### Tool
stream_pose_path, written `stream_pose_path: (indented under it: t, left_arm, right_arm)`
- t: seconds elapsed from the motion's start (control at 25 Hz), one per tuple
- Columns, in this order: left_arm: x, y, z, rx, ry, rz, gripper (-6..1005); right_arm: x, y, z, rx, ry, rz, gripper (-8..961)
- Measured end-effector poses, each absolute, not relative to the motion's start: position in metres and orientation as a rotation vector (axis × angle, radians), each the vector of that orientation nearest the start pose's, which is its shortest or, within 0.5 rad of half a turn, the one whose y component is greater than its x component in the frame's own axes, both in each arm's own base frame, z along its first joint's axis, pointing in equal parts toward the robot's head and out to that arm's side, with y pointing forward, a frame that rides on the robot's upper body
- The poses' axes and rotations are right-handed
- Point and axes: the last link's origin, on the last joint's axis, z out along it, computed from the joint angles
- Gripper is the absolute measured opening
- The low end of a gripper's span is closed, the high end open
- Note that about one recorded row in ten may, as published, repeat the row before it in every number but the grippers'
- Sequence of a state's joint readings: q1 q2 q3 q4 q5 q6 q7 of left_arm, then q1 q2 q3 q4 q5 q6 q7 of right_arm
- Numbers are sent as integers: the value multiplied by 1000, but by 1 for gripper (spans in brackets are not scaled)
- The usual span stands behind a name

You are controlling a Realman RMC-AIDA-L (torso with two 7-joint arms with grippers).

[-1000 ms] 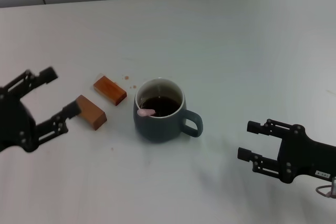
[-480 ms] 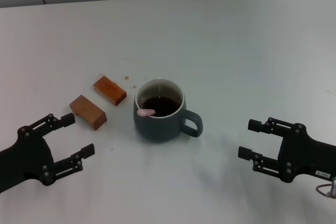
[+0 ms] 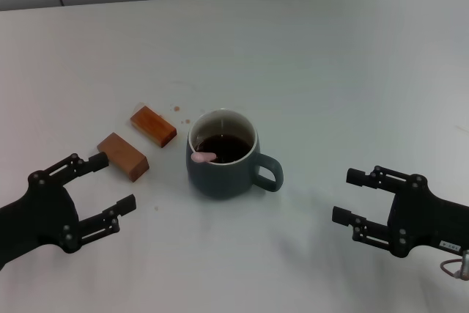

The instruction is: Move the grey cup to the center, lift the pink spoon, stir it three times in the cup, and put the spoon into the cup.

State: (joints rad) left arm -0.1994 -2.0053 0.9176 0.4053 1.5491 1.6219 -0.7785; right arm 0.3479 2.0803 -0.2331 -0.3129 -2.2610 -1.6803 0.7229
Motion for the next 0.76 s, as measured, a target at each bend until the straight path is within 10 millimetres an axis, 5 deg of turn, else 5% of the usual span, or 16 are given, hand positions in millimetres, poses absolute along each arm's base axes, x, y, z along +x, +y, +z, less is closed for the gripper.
stream_pose_path:
  t: [0.76]
  left_arm:
    - [-323,220,-19,-2638,-361,-873,793]
  right_arm:
    - [326,225,-33,-2574,437,853,671]
